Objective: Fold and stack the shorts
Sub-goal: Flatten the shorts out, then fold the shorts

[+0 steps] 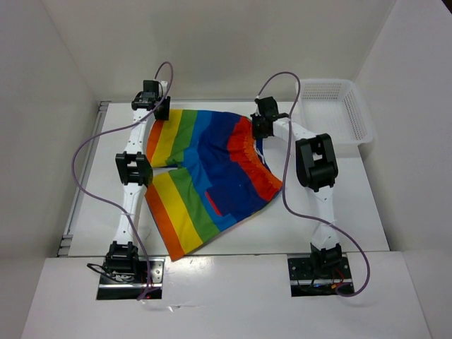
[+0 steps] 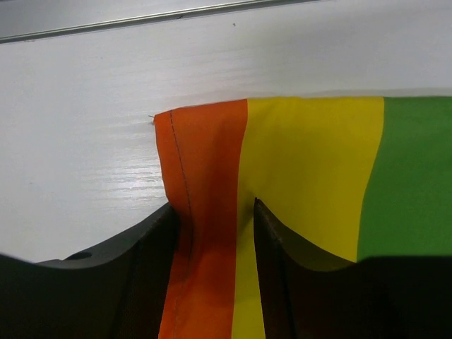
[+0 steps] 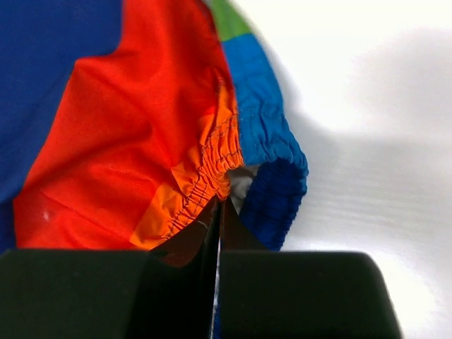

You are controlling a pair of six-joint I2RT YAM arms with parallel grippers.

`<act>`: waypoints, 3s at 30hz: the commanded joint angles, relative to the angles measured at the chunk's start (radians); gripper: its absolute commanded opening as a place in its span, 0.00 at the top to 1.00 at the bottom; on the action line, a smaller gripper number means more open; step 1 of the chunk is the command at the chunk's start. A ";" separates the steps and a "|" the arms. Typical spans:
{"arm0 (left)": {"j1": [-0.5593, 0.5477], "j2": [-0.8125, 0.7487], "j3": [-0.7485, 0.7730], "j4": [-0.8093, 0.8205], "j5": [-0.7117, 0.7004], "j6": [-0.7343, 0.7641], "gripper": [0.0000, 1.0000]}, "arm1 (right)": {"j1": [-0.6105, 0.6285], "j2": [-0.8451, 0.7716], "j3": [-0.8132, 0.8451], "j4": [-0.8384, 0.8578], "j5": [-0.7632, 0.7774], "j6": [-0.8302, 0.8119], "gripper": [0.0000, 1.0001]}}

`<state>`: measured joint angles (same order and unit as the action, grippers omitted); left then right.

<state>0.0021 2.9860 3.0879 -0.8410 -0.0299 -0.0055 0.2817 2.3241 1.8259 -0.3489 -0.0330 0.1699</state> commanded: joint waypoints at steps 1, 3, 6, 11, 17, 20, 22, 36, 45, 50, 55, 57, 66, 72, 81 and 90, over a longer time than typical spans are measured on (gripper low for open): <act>0.021 0.056 0.011 -0.040 -0.076 0.006 0.47 | -0.030 -0.103 -0.049 0.024 0.094 -0.001 1.00; 0.021 0.065 0.011 -0.027 -0.085 0.006 0.47 | -0.042 -0.143 -0.089 0.024 0.142 -0.001 1.00; 0.021 0.065 0.029 -0.018 -0.085 0.006 0.45 | -0.042 -0.166 -0.120 0.033 0.195 -0.015 1.00; 0.021 0.054 0.049 -0.029 -0.053 0.006 0.37 | -0.042 -0.175 -0.132 0.033 0.205 -0.024 1.00; 0.003 -0.073 0.049 -0.029 0.073 0.006 0.20 | -0.042 -0.233 -0.111 0.007 -0.039 -0.133 0.08; 0.003 -0.206 0.049 -0.041 0.122 0.006 0.07 | -0.042 -0.305 -0.140 -0.030 -0.110 -0.187 0.05; 0.003 -0.320 0.049 -0.088 0.145 0.006 0.00 | -0.042 -0.374 -0.172 -0.061 -0.119 -0.272 0.05; -0.311 -1.365 -1.344 0.019 0.040 0.006 0.00 | -0.001 -0.772 -0.606 -0.194 -0.010 -0.898 0.06; -0.657 -1.853 -2.044 0.051 -0.027 0.006 0.00 | 0.039 -0.942 -0.783 -0.174 0.019 -1.007 0.15; -0.748 -2.205 -2.247 -0.036 0.137 0.006 0.00 | 0.039 -0.968 -0.838 -0.174 0.015 -1.008 0.17; -0.748 -2.187 -2.295 -0.115 0.248 0.006 0.00 | 0.039 -0.980 -0.856 -0.174 0.025 -0.974 0.17; -0.748 -2.164 -2.339 -0.125 0.286 0.006 0.00 | 0.039 -0.980 -0.856 -0.174 0.038 -0.974 0.14; -0.859 -1.885 -2.382 -0.052 -0.096 0.006 0.00 | 0.039 -0.962 -0.856 -0.108 0.090 -0.975 0.14; -0.958 -1.848 -2.377 0.034 0.064 0.006 0.00 | 0.039 -0.983 -0.890 -0.070 0.111 -0.966 0.14; -0.967 -1.789 -2.362 -0.006 0.177 0.006 0.00 | 0.039 -0.971 -0.919 -0.058 0.100 -0.971 0.14; -0.967 -1.661 -2.407 0.051 0.164 0.006 0.31 | 0.039 -0.941 -0.919 -0.110 0.113 -1.050 0.14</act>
<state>-0.9611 1.3128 0.6895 -0.8112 0.1207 -0.0059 0.3145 1.3727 0.9150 -0.4583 0.0692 -0.8482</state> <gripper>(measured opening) 0.726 0.860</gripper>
